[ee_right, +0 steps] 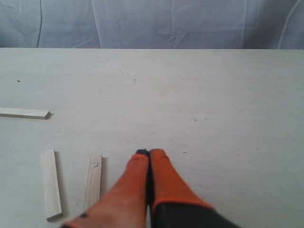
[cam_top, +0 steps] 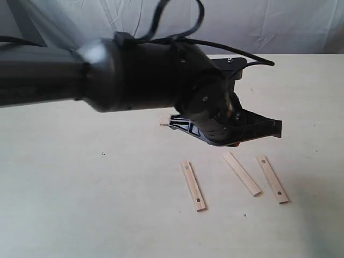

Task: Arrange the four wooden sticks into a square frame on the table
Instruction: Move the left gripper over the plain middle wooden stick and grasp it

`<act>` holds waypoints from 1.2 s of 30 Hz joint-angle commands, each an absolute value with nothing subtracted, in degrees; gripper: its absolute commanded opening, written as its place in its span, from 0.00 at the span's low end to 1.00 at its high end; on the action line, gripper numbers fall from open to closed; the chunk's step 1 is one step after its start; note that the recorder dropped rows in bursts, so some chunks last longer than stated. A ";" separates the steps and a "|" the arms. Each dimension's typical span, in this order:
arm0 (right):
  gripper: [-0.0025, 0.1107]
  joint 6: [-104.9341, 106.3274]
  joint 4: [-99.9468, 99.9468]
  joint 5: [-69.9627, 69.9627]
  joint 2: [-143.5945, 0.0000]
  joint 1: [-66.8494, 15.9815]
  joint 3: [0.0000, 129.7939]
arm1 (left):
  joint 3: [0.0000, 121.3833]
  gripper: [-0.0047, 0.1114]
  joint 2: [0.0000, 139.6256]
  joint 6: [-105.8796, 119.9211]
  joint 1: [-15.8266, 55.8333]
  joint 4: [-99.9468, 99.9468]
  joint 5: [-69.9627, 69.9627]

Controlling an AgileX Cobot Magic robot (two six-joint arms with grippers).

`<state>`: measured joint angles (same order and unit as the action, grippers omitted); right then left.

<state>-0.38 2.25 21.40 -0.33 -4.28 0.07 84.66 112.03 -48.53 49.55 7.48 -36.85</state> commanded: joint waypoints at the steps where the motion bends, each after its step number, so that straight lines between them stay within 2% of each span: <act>1: 0.02 0.00 2.33 20.93 0.00 -3.98 0.00 | 90.01 0.04 118.02 -58.75 49.82 9.90 -39.91; 10: 0.02 0.00 2.33 20.74 0.00 -3.98 0.00 | 91.47 0.06 123.01 -76.46 49.71 8.32 -37.15; 13: 0.02 0.00 2.12 20.74 0.00 -3.98 0.00 | 91.59 0.14 124.03 -76.72 49.71 5.82 -35.69; 19: 0.02 0.00 2.12 20.74 0.00 -3.98 0.00 | 91.59 0.38 125.94 -77.09 49.71 4.96 -34.15; 20: 0.02 0.00 2.12 20.74 0.00 -3.98 0.00 | 91.59 0.39 125.94 -77.53 49.71 5.20 -34.15; 36: 0.02 0.00 2.29 20.88 0.00 -3.98 0.00 | 91.59 0.38 129.03 -79.51 49.81 7.08 -32.32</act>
